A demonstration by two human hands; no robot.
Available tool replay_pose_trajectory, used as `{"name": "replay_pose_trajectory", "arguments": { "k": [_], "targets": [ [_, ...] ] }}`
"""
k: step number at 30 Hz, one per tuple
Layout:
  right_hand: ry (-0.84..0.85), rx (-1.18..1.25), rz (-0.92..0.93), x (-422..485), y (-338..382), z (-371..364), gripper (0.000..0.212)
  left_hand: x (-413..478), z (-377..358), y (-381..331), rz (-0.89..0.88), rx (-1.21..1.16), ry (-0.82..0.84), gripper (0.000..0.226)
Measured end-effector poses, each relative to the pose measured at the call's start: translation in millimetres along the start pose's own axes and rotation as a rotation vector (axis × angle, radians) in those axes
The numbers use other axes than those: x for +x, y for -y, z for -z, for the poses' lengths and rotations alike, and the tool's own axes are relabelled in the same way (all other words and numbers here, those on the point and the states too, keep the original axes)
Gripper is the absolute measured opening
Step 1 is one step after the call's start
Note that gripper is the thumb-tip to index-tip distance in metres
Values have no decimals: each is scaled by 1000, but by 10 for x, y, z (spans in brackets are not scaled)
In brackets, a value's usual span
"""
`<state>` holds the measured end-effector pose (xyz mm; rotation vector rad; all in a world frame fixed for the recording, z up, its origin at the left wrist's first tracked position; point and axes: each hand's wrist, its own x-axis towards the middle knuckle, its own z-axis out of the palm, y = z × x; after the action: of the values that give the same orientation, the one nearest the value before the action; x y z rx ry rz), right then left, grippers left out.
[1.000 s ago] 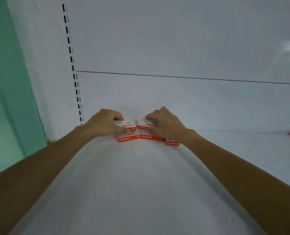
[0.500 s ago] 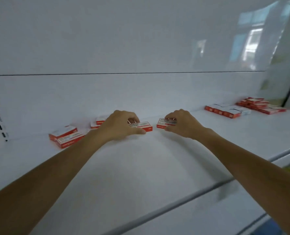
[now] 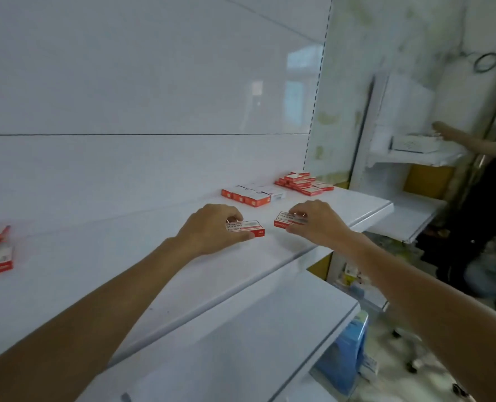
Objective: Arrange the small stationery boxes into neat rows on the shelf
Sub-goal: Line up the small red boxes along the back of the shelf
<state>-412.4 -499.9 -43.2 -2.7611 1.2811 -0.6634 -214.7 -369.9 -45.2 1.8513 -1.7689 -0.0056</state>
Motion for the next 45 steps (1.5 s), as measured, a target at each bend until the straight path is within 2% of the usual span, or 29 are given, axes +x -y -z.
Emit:
{"name": "replay_pose_trajectory", "arguments": {
  "k": [6,13,19,26,34,38,41,45],
  "targets": [
    [-56,2,-72,-115,-987,277,45,504,-540,-595,-68,-7,-5,36],
    [-103,22,-101,-67,-1718,424,41,969,-998,-1056,-108,-52,13,40],
    [-105,54,-87,184,-2050,245,40,1422,-1163,-1103,-105,-37,28,41],
    [-97,68,-90,890,-2331,141,38,2129,-1307,-890,-43,-77,-5,42],
    [-74,156,23,1605,-2702,-208,31,2747,-1516,-703,6,19,58,42],
    [-16,109,100,2058,-2915,-349,34,3057,-1627,-650,76,34,-2,41],
    [-23,176,169,2460,-3024,-391,34,3234,-1713,-633,142,83,-34,43],
    [50,183,296,2861,-3117,-475,37,3437,-1790,-675,253,100,-130,38]
  ]
}}
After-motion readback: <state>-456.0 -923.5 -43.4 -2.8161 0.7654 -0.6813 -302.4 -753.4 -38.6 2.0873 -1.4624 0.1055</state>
